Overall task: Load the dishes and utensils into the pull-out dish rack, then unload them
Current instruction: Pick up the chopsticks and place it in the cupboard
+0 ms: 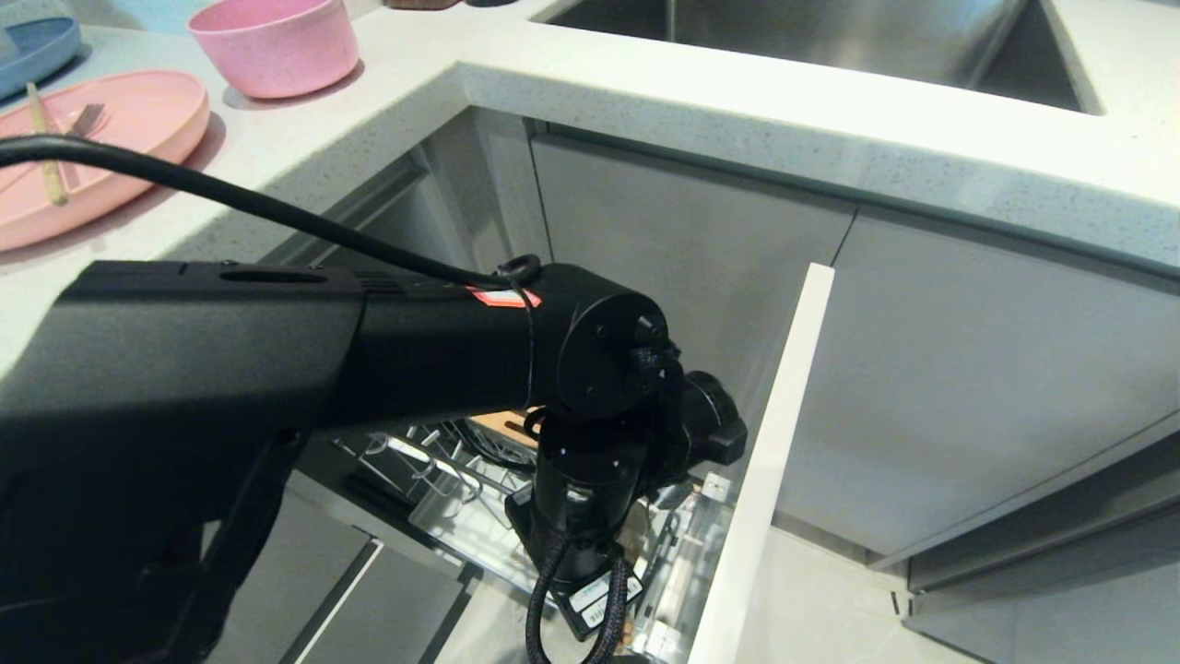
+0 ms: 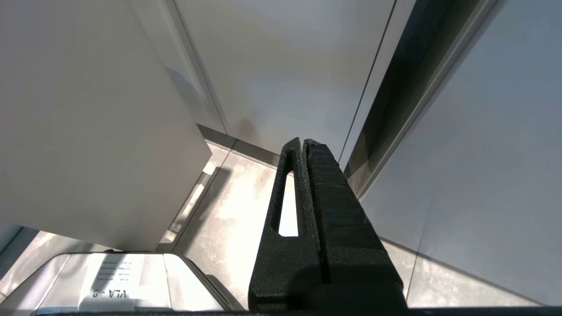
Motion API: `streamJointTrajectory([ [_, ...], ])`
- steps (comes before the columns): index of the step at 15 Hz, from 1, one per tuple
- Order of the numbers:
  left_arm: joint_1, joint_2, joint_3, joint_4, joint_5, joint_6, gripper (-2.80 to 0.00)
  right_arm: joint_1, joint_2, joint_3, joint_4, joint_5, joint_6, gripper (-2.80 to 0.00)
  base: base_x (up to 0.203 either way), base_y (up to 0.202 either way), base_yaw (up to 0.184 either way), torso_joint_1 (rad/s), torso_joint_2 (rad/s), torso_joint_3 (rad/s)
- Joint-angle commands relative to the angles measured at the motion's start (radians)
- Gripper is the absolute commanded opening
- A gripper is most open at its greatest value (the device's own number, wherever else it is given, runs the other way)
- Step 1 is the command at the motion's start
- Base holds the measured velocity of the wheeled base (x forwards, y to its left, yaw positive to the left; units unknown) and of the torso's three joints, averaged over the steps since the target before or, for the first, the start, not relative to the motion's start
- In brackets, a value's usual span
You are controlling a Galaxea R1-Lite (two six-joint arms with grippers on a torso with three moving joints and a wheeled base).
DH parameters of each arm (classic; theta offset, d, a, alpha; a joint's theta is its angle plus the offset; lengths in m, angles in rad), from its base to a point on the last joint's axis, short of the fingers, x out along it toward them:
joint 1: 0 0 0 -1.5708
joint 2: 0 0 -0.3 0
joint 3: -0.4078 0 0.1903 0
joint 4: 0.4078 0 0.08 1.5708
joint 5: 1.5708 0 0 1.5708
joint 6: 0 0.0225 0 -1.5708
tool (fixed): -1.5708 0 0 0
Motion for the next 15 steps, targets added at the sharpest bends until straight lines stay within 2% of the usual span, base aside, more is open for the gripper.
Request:
streamJointTrajectory([
  [1, -0.004, -0.015, -0.001, 0.007, 0.003, -0.001, 0.00, 0.001, 0.000, 0.002, 0.000, -0.001, 0.000, -2.80, 0.000, 0.000, 0.000, 0.000, 0.00, 0.000],
  [6, -0.018, -0.072, -0.001, 0.011, 0.052, -0.003, 0.00, 0.000, 0.000, 0.002, -0.001, 0.000, 0.000, -2.80, 0.000, 0.000, 0.000, 0.000, 0.00, 0.000],
  [11, -0.023, -0.142, -0.001, 0.017, 0.103, -0.035, 0.00, 0.000, 0.000, 0.002, 0.000, 0.000, 0.000, -2.80, 0.000, 0.000, 0.000, 0.000, 0.00, 0.000],
  [12, -0.024, -0.161, -0.001, 0.016, 0.124, -0.049, -2.50, 0.000, 0.000, 0.002, 0.000, 0.000, 0.001, -2.80, 0.000, 0.000, 0.000, 0.000, 0.00, 0.000],
  [13, -0.025, -0.184, -0.001, 0.010, 0.165, -0.056, -2.80, 0.000, 0.000, 0.002, -0.001, -0.001, 0.001, -2.80, 0.000, 0.000, 0.000, 0.000, 0.00, 0.000],
  [15, -0.041, -0.226, -0.001, -0.025, 0.237, -0.084, -2.80, 0.000, 0.000, 0.002, 0.000, 0.000, 0.000, -2.80, 0.000, 0.000, 0.000, 0.000, 0.00, 0.000],
])
